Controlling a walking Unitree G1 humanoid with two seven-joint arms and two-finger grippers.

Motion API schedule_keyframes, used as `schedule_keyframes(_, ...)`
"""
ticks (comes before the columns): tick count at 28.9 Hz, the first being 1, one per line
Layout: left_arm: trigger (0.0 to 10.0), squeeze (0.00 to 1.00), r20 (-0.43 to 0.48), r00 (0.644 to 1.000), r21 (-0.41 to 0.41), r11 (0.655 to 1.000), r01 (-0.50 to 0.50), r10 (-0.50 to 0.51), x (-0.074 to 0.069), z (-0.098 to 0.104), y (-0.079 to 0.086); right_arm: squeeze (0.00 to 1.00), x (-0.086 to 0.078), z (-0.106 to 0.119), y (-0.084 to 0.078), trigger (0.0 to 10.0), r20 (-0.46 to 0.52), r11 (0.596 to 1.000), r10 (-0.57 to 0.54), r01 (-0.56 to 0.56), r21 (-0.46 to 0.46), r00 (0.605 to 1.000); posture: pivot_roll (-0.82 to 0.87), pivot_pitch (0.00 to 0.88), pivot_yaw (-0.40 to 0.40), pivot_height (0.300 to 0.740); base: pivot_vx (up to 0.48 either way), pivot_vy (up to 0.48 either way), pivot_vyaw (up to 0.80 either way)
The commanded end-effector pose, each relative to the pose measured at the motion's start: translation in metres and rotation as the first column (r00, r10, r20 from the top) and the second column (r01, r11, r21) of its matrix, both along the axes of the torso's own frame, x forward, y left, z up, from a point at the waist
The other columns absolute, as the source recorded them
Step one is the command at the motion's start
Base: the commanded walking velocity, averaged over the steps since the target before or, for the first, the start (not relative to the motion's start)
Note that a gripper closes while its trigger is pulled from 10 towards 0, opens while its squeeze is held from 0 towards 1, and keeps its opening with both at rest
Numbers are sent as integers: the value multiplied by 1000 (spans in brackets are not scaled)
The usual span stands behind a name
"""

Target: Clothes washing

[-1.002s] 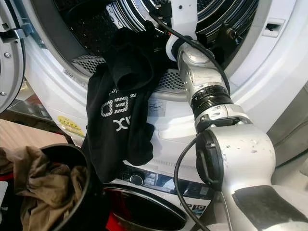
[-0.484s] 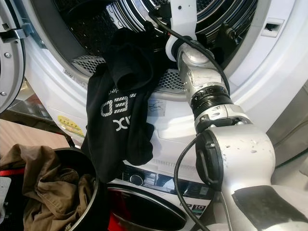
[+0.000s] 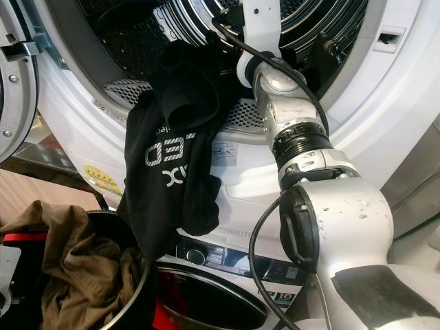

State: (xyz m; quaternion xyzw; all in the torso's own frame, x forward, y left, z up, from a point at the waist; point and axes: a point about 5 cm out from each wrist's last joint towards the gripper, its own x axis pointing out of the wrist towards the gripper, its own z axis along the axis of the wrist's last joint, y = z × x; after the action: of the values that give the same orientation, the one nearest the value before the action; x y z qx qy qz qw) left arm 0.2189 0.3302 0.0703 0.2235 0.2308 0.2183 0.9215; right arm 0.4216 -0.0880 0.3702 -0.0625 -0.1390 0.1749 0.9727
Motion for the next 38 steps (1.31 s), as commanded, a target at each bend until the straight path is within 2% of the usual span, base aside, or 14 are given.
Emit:
schedule_keyframes(1, 0, 0, 34, 997, 26, 997, -68, 67, -7, 6, 12, 1000, -1, 3, -3, 10000, 19, 1000, -2, 2, 9, 1000, 37, 40, 14, 740, 0, 0, 0)
schedule_keyframes(5, 0, 0, 68, 979, 39, 980, -196, 193, -27, 7, 25, 1000, -1, 3, -2, 10000, 22, 1000, 4, -4, 11, 1000, 42, 42, 18, 740, 0, 0, 0)
schedule_keyframes(8, 0, 0, 67, 970, 49, 970, -239, 235, -33, 5, 29, 1000, 0, 2, -2, 10000, 19, 1000, 4, -4, 12, 1000, 41, 46, 19, 740, 0, 0, 0)
schedule_keyframes(12, 0, 0, 104, 941, 119, 935, -333, 322, -43, 13, 39, 1000, 0, 0, -4, 10000, 16, 1000, 0, 0, 17, 1000, 40, 52, 21, 740, 0, 0, 0)
schedule_keyframes(20, 0, 0, 92, 937, 145, 926, -348, 338, -45, 13, 42, 1000, 0, -1, -5, 10000, 11, 1000, -2, 1, 20, 1000, 44, 58, 24, 740, 0, 0, 0)
schedule_keyframes(25, 0, 0, 72, 954, 122, 947, -297, 290, -37, 7, 33, 1000, 1, -4, -6, 10000, 4, 1000, -5, 5, 19, 1000, 39, 60, 25, 740, 0, 0, 0)
schedule_keyframes(26, 7804, 0, 54, 971, 83, 968, -237, 233, -31, 3, 24, 1000, 1, -5, -6, 10000, 3, 1000, -5, 5, 18, 1000, 40, 61, 25, 740, 0, 0, 0)
schedule_keyframes(27, 7804, 0, 54, 971, 83, 968, -237, 233, -31, 3, 24, 1000, 1, -5, -6, 10000, 3, 1000, -5, 5, 18, 1000, 40, 61, 25, 740, 0, 0, 0)
schedule_keyframes(28, 10000, 0, 53, 985, 63, 984, -167, 163, -24, 1, 16, 1000, 1, -5, -6, 10000, 2, 1000, -5, 5, 18, 1000, 41, 60, 24, 740, 0, 0, 0)
schedule_keyframes(32, 10000, 0, 103, 989, 113, 987, -114, 102, -19, 5, 6, 1000, 1, -5, -6, 10000, 1, 1000, -4, 4, 19, 1000, 40, 59, 27, 740, 0, 0, 0)
schedule_keyframes(33, 10000, 1000, 129, 982, 108, 982, -153, 139, -21, 7, 7, 1000, 1, -6, -5, 10000, 1, 1000, -3, 3, 18, 1000, 40, 60, 29, 740, 0, 0, 0)
schedule_keyframes(35, 10000, 1000, 177, 966, 99, 973, -207, 187, -24, 9, 7, 1000, 1, -6, -6, 10000, 0, 1000, -3, 3, 18, 1000, 41, 61, 26, 740, 0, 0, 0)
schedule_keyframes(36, 10000, 1000, 219, 957, 107, 970, -219, 192, -24, 14, 6, 1000, 1, -7, -6, 10000, -2, 1000, -2, 2, 17, 1000, 40, 64, 26, 740, 0, 0, 0)
schedule_keyframes(38, 10000, 1000, 236, 954, 114, 969, -218, 186, -24, 17, 5, 1000, 1, -7, -6, 10000, -2, 1000, -1, 1, 16, 1000, 40, 64, 26, 740, 0, 0, 0)
